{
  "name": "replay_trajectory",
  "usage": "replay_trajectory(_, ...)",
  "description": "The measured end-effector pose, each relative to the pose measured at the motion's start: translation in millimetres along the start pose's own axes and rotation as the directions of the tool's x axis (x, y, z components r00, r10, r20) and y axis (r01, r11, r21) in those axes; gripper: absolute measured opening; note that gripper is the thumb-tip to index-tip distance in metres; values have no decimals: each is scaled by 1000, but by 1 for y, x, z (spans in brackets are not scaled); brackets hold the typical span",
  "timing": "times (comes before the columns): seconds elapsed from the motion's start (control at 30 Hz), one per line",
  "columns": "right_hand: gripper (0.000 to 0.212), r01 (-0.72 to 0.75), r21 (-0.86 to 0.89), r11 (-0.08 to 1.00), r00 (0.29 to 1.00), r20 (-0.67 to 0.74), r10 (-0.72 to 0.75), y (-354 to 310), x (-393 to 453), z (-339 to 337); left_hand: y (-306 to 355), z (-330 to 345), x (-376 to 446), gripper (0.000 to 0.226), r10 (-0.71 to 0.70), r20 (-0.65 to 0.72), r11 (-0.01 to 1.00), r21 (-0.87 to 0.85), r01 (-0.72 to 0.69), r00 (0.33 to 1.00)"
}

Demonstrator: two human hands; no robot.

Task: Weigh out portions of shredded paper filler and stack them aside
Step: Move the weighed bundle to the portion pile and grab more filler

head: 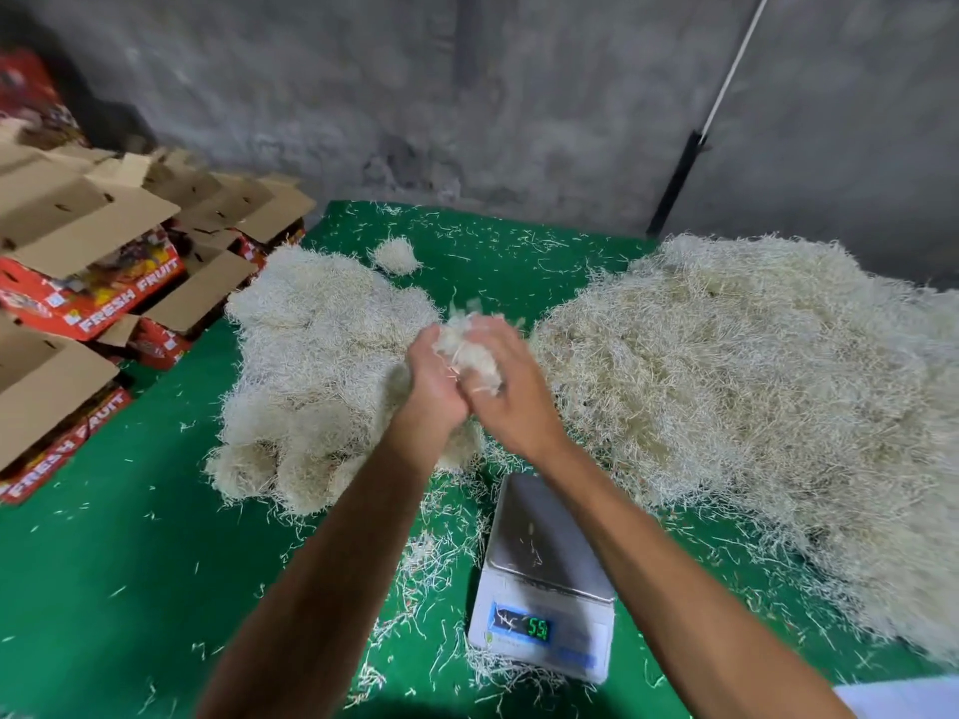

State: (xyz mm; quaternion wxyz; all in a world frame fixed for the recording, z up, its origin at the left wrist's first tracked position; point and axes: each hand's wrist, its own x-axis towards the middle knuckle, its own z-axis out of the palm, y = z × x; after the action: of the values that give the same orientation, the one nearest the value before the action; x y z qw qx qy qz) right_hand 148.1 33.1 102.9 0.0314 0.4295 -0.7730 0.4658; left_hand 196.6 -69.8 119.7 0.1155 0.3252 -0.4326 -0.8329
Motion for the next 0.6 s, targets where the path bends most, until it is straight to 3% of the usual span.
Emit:
replay_trajectory(0.03, 38, 62, -37, 997, 998, 4, -62, -3, 3, 10, -6, -2, 0, 45, 13, 18, 996, 88, -14, 1000)
replay_trajectory(0.07, 41, 35, -21, 999, 999, -27, -35, -8, 10, 12, -15, -1, -4, 42, 49, 62, 969, 237, -62, 997)
replay_trajectory(0.13, 45, -140, 10, 990, 982, -130, 140, -5, 26, 0, -13, 5, -1, 46, -44, 66, 970, 243, 27, 997)
replay_trajectory(0.17, 47, -197, 10, 980, 968, -154, 197, 2, 28, -9, -7, 11, 2, 46, -62, 132, 976, 216, 32, 989)
replay_trajectory(0.2, 51, -203, -8, 979, 971, -128, 200, 7, 25, -15, 5, 14, 9, 43, -117, 109, 979, 179, 96, 987)
replay_trajectory(0.23, 55, -164, -42, 986, 985, -67, 161, 10, 19, -16, 12, 14, 14, 42, 14, 53, 993, 112, -20, 998)
replay_trajectory(0.33, 52, 8, -146, 989, 993, 114, 8, 8, 3, 11, 25, -1, 25, 69, 49, 72, 994, -102, -42, 996)
replay_trajectory(0.43, 43, -77, -128, 989, 990, 106, 91, 6, 16, 13, 9, 2, 20, 75, -61, 204, 998, 29, 56, 977)
replay_trajectory(0.47, 44, -110, -205, 973, 987, 92, 131, 7, 19, 11, 4, 5, 21, 75, -87, 213, 994, 82, 70, 973)
replay_trajectory(0.53, 58, -110, -437, 893, 967, 161, 198, 4, 17, 16, 4, 3, 24, 79, -78, 83, 981, 181, 62, 994)
replay_trajectory(0.57, 62, -80, -461, 884, 948, 240, 210, 3, 15, 20, 7, -1, 27, 80, -41, -47, 977, 206, 50, 998)
replay_trajectory(0.6, 63, -71, -368, 927, 921, 332, 203, 1, 13, 22, 12, -8, 32, 78, -18, -161, 982, 181, 47, 987)
